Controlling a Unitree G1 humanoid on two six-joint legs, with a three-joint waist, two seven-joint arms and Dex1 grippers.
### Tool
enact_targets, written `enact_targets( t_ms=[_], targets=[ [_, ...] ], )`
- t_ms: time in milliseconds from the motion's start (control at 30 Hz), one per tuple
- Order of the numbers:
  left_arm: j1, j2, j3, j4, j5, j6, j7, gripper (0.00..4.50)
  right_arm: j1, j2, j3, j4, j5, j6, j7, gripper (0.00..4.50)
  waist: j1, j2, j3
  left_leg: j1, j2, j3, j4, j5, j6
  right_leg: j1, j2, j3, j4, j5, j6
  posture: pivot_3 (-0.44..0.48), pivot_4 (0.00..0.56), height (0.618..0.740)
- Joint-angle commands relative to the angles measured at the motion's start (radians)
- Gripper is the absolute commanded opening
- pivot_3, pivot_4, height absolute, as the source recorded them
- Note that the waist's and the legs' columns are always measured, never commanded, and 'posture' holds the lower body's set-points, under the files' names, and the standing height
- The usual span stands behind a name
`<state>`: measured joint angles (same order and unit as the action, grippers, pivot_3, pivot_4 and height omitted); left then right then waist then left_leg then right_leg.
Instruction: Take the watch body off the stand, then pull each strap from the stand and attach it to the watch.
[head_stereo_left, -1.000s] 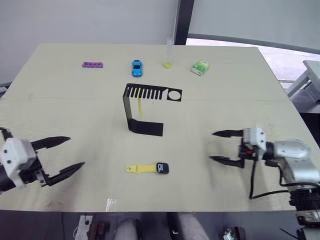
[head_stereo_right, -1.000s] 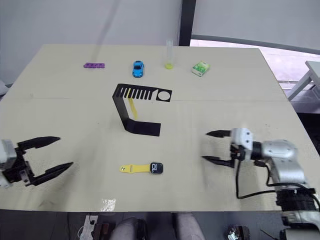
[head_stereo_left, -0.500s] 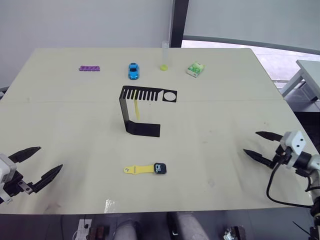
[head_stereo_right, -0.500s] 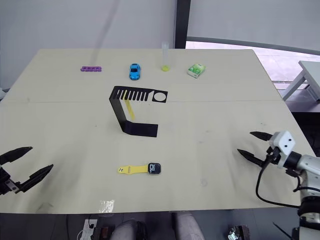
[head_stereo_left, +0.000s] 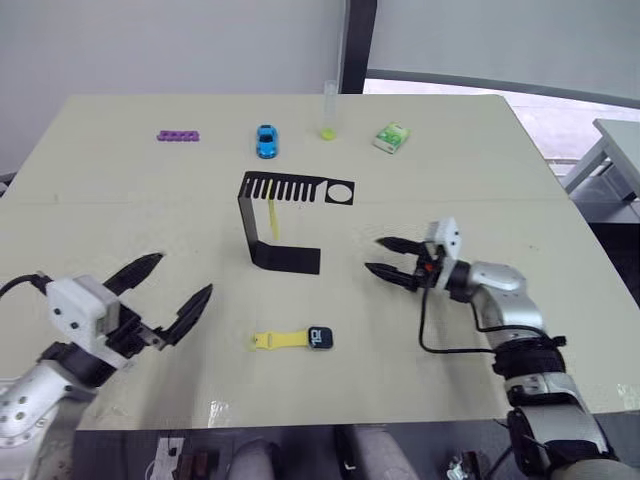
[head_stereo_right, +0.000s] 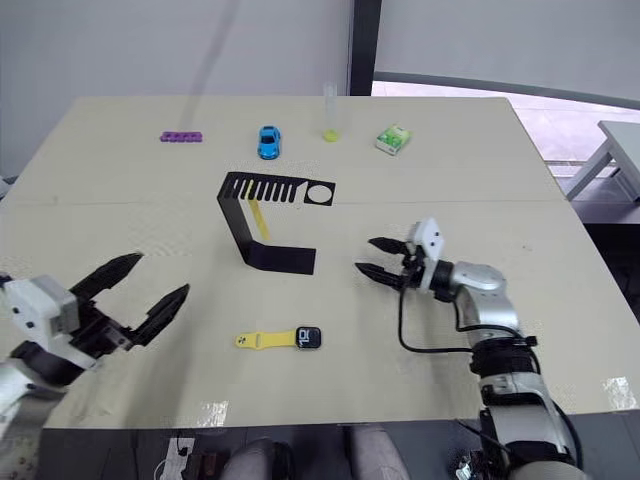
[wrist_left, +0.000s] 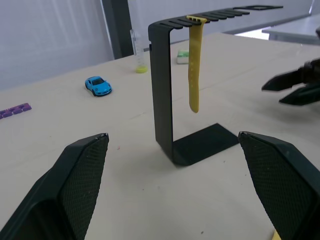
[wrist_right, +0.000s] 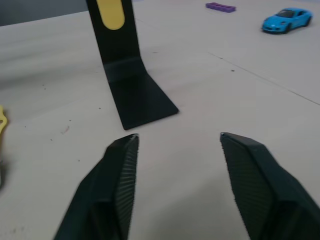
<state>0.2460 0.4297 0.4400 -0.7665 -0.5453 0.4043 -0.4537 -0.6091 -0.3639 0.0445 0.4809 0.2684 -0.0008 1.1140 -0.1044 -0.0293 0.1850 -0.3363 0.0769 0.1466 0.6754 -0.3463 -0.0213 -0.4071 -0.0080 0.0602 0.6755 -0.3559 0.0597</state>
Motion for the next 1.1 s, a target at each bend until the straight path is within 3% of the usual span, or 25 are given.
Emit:
enact_targets(
  t_ms=[33,100,200,533,1100],
  targets=[
    [-0.028,-0.033,-0.124,-0.088,0.065,0.042,0.12,4.5,-0.045,0.048,0.015,0.024,-0.028,-0.033,-0.057,1.02,0.001,0.0,0.0,0.0,0.0,0.0,0.001,0.0,0.0,0.0,0.0,0.0,0.0,0.0,0.0,0.0,0.15,0.74],
    [-0.047,-0.061,-0.233,-0.097,0.135,0.052,0.173,4.5,-0.08,0.113,0.036,0.067,-0.05,-0.055,-0.102,0.03,0.0,0.0,0.0,0.0,0.0,0.0,0.001,0.0,0.0,0.0,0.0,0.0,0.0,0.0,0.0,0.0,0.15,0.74],
    [-0.07,-0.084,-0.313,-0.091,0.194,0.056,0.215,4.5,-0.106,0.164,0.056,0.092,-0.074,-0.059,-0.126,0.03,-0.005,0.0,0.0,0.0,0.0,0.0,0.001,0.0,0.0,-0.001,0.001,0.0,0.001,0.0,0.0,0.0,0.15,0.74],
    [-0.171,-0.097,-0.383,-0.029,0.28,0.092,0.254,4.5,-0.195,0.246,0.093,0.25,-0.144,-0.088,-0.162,0.03,-0.006,0.0,0.0,0.0,0.001,0.001,0.001,0.0,-0.001,-0.002,0.001,0.0,0.003,0.0,-0.001,0.0,0.15,0.74],
    [-0.384,-0.225,-0.492,0.184,0.407,0.097,0.347,4.5,-0.18,0.244,0.114,0.34,-0.182,-0.125,-0.127,0.03,-0.004,0.0,0.0,0.0,0.001,0.001,0.002,0.0,-0.001,-0.001,0.001,0.0,0.004,0.0,-0.001,0.0,0.15,0.74]
  ],
)
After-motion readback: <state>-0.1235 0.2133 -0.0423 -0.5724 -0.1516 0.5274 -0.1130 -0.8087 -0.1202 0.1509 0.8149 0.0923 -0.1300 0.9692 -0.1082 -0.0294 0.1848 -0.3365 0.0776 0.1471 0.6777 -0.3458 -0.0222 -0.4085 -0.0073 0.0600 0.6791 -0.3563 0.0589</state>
